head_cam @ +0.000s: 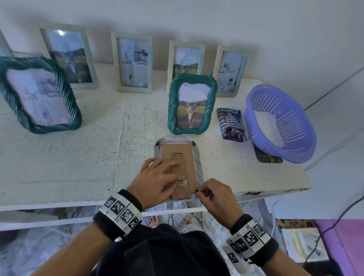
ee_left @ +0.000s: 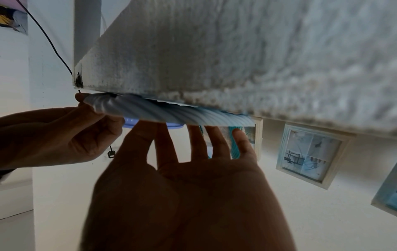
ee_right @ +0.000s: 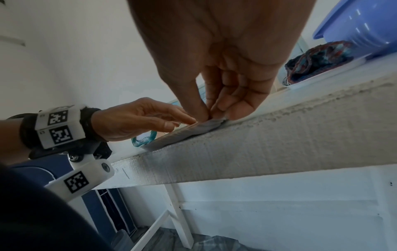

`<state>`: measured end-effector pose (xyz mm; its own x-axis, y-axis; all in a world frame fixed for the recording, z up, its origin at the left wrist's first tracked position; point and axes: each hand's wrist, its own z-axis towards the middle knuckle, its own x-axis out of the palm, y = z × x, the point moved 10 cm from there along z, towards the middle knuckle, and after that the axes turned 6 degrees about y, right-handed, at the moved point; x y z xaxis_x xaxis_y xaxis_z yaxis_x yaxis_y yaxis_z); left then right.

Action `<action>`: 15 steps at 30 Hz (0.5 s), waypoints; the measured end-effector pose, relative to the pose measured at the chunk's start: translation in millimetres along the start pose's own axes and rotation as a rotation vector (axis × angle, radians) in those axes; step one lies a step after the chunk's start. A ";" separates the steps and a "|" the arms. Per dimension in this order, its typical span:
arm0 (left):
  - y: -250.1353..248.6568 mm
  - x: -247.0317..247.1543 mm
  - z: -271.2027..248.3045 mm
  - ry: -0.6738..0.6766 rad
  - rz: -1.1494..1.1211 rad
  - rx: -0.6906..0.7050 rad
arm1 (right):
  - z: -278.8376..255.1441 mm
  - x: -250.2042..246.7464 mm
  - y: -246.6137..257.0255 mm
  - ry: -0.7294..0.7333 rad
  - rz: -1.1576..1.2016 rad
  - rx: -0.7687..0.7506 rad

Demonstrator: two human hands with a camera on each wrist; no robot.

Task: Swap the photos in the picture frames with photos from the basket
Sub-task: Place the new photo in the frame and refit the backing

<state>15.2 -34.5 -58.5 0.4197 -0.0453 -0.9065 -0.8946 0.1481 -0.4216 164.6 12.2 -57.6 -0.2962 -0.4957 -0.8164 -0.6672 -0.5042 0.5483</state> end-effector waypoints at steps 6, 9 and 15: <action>-0.2 0.0 -2.0 0.006 -0.008 0.010 | 0.5 2.4 -5.5 0.002 0.032 0.047; -1.0 -1.2 -1.8 0.004 -0.021 0.014 | -0.1 3.5 -7.9 0.018 0.038 0.067; 3.2 -3.8 -5.7 -0.016 -0.129 0.022 | 0.5 0.4 23.2 -0.001 -0.176 -0.072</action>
<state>9.8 -39.5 -56.5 0.5341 -0.0496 -0.8440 -0.8292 0.1641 -0.5343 148.7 0.7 -45.3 -0.1799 -0.3952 -0.9008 -0.6578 -0.6326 0.4089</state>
